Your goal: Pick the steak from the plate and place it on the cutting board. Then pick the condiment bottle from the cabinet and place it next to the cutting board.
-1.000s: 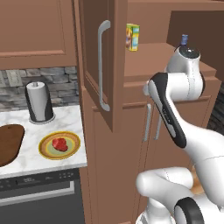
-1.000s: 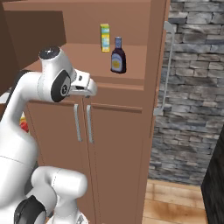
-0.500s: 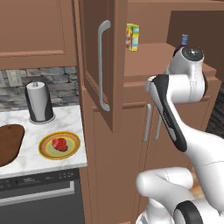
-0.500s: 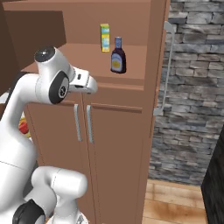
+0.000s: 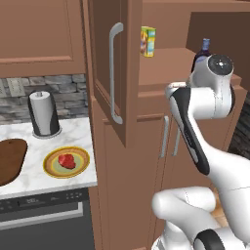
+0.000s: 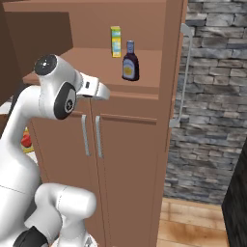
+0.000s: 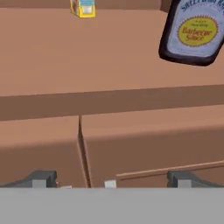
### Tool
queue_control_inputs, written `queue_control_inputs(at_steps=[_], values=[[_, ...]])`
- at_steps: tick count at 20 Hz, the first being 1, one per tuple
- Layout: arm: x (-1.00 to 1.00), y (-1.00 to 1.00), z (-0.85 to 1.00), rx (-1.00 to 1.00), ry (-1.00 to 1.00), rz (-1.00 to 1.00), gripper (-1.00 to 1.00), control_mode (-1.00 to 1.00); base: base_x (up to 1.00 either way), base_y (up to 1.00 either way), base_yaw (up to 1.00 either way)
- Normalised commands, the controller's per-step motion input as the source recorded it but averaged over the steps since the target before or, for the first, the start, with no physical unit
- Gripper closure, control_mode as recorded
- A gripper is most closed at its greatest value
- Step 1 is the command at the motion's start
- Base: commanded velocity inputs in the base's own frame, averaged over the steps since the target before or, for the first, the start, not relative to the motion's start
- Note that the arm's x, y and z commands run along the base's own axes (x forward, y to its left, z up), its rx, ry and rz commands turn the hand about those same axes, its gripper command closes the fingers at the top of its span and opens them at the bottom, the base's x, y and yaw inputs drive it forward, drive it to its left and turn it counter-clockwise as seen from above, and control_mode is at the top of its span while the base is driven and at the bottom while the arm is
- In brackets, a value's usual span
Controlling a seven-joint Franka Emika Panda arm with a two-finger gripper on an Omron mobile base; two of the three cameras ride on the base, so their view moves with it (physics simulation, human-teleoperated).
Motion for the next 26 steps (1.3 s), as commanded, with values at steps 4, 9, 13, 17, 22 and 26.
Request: queue_control_inputs(at_steps=[4, 9, 13, 17, 22, 26], values=[[0.00, -0.12, 0.05, -0.02, -0.15, -0.05, -1.00, -1.00, 0.00, 0.00, 0.00], [0.00, -0.13, 0.04, -0.04, -0.15, -0.05, -1.00, -1.00, 0.00, 0.00, 0.00], [0.00, -0.11, 0.08, -0.04, -0.14, -0.05, -1.00, -1.00, 0.00, 0.00, 0.00], [0.00, -0.09, 0.10, -0.04, -0.14, -0.05, -1.00, -1.00, 0.00, 0.00, 0.00], [0.00, -0.09, 0.12, -0.03, -0.15, -0.04, -1.00, -1.00, 0.00, 0.00, 0.00], [0.00, -0.06, 0.14, -0.01, -0.16, -0.03, -1.00, -1.00, 0.00, 0.00, 0.00]])
